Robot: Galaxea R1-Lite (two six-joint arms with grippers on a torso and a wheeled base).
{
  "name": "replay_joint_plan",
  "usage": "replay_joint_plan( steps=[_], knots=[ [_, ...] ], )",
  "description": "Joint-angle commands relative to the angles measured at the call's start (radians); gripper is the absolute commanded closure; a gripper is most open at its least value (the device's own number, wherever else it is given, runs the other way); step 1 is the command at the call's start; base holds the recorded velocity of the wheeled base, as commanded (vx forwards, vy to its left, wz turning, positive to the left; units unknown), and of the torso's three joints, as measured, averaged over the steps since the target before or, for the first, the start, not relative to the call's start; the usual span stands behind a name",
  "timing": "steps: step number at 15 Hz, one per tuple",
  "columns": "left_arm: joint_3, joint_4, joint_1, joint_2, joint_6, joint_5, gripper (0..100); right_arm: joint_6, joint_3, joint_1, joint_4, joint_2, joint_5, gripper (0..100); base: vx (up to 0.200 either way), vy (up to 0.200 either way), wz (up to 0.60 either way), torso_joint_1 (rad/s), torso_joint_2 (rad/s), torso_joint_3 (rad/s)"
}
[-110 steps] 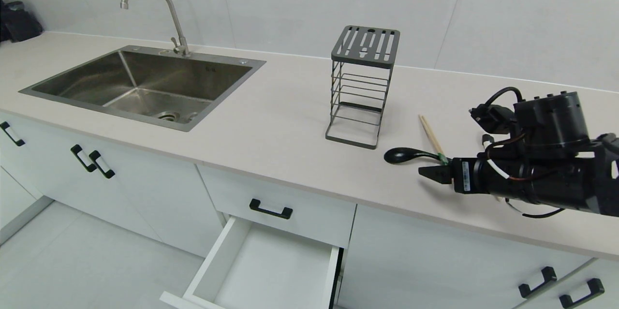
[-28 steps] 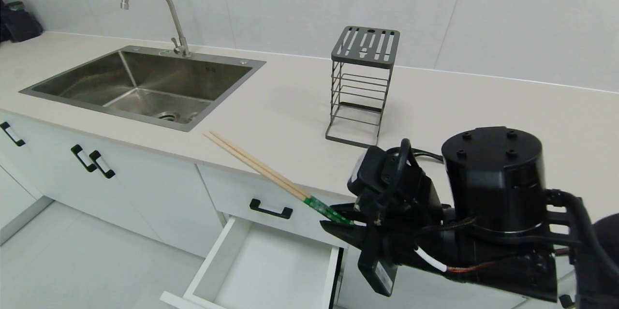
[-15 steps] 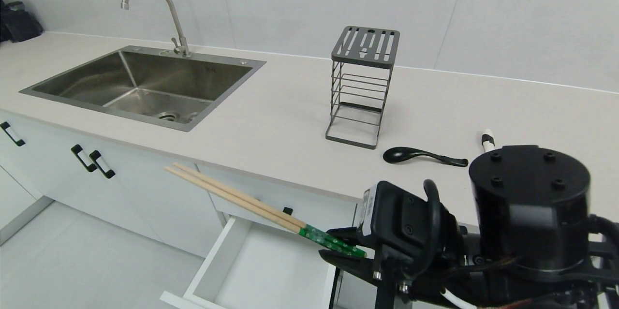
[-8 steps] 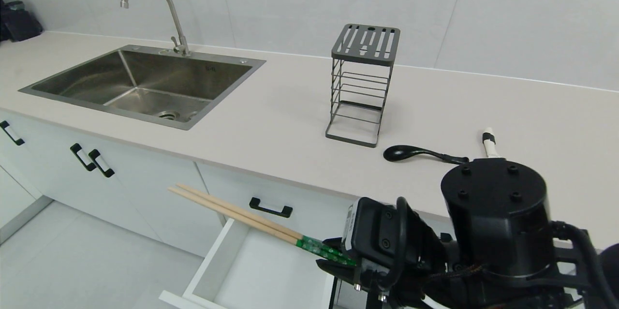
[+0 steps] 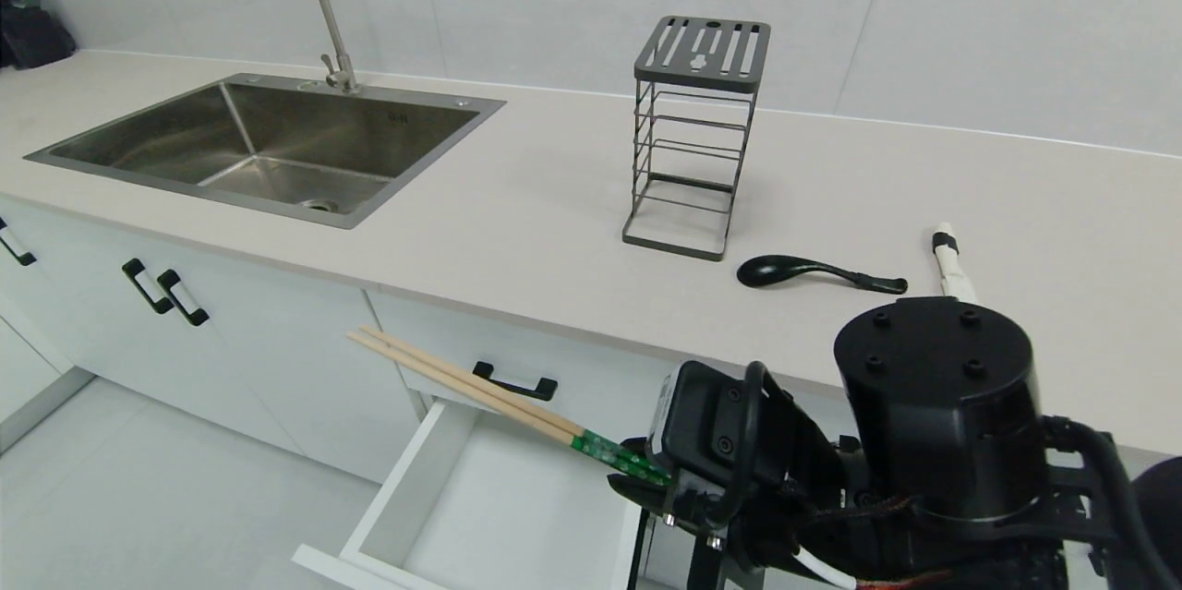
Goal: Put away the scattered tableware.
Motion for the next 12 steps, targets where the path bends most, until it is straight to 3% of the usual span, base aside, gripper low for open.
replay_joint_plan(
  steps=[1,5,12],
  knots=[
    [0.000,0.001,0.000,0.001,0.000,0.000,0,-0.001,-0.006,0.001,0.000,0.004,0.000,100,0.000,0.000,0.00,-0.183,0.43,0.246],
    [0.000,0.001,0.000,0.001,0.000,0.000,0,-0.004,-0.016,0.009,0.000,0.034,0.003,100,0.000,0.000,0.00,-0.072,0.18,0.107],
    [0.000,0.001,0.000,0.001,0.000,0.000,0,0.002,-0.035,0.072,0.006,0.096,-0.003,100,0.000,0.000,0.00,-0.163,0.42,0.252]
  ],
)
